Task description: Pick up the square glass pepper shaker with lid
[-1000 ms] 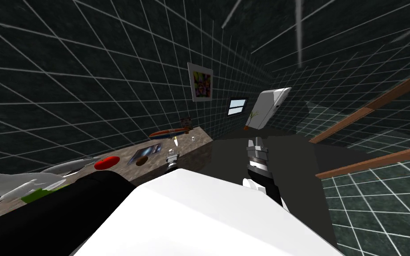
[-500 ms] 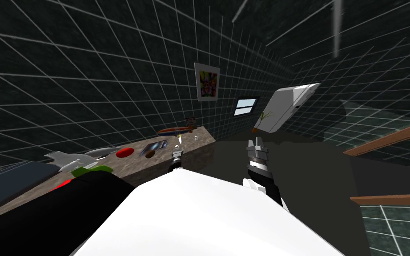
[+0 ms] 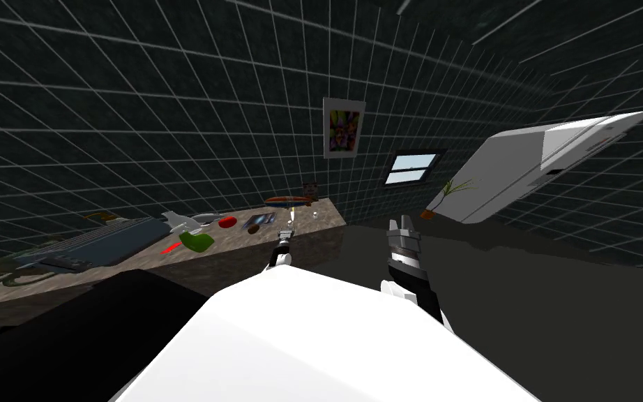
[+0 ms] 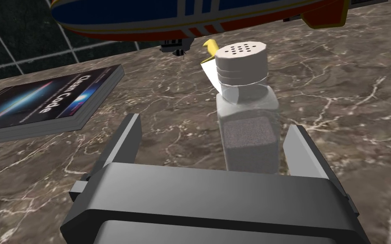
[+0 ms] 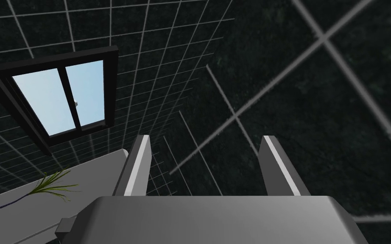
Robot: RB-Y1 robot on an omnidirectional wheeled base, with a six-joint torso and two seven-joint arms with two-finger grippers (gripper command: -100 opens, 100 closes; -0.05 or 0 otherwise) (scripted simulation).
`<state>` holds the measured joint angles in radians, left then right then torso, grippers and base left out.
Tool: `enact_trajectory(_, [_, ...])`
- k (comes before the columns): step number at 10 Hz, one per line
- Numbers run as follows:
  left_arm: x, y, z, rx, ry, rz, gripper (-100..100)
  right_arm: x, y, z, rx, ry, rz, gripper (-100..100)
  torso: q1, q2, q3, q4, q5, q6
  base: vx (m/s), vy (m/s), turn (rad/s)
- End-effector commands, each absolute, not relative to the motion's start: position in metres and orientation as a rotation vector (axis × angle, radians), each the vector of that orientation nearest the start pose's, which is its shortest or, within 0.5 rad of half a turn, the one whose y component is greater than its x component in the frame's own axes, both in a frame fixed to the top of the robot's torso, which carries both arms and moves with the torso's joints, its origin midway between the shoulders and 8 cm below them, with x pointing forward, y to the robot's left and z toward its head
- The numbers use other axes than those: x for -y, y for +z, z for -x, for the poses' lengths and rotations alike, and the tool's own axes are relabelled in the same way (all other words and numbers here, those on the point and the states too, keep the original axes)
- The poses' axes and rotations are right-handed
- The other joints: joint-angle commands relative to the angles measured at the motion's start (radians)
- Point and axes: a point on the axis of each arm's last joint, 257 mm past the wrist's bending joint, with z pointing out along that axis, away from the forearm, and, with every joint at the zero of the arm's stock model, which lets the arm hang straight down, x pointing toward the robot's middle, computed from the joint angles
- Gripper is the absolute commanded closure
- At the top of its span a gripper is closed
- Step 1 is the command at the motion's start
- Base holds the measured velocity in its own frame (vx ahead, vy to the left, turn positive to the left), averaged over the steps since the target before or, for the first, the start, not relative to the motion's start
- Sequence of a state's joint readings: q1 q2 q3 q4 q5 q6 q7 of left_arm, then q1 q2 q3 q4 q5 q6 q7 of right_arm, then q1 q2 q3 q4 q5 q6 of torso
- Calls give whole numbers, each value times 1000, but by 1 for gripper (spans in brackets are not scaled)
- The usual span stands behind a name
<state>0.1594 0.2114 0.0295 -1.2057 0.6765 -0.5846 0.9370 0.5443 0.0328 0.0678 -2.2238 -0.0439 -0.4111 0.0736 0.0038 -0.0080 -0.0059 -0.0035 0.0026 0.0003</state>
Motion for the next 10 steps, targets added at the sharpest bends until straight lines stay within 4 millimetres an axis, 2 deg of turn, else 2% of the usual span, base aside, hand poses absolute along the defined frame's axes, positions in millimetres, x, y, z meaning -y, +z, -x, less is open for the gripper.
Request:
enact_trajectory(1, [-416,-320,-451,103,-1911,1895,-100,272,-34,-365,-711,1271,-835,0,0,0,0,0,0,0,6,-75,242])
enact_trajectory(2, [-416,-318,-453,103,-1916,1891,-100,272,-34,-365,-711,1271,-835,0,1,1,0,0,0,1,3,-31,6])
enact_trajectory(3, [-411,-323,-467,33,-1920,1926,-100,272,-34,-365,-711,1271,-835,0,3,1,1,0,1,1,8,-44,376])
enact_trajectory(4, [-407,-312,-479,32,-1947,1908,-100,272,-34,-365,-711,1270,-835,0,3,1,0,0,1,0,9,-58,304])
enact_trajectory(5, [-405,-319,-489,-37,-1939,1942,-100,272,-34,-365,-711,1271,-835,0,3,1,0,0,1,1,-1,-81,338])
enact_trajectory(9, [-396,-298,-527,-109,-1983,1930,-100,272,-34,-365,-711,1271,-835,0,3,1,1,0,1,0,-2,-50,259])
enact_trajectory(10, [-400,-304,-521,-103,-1971,1935,-100,272,-34,-365,-711,1271,-835,0,3,1,1,0,1,1,1,-24,38])
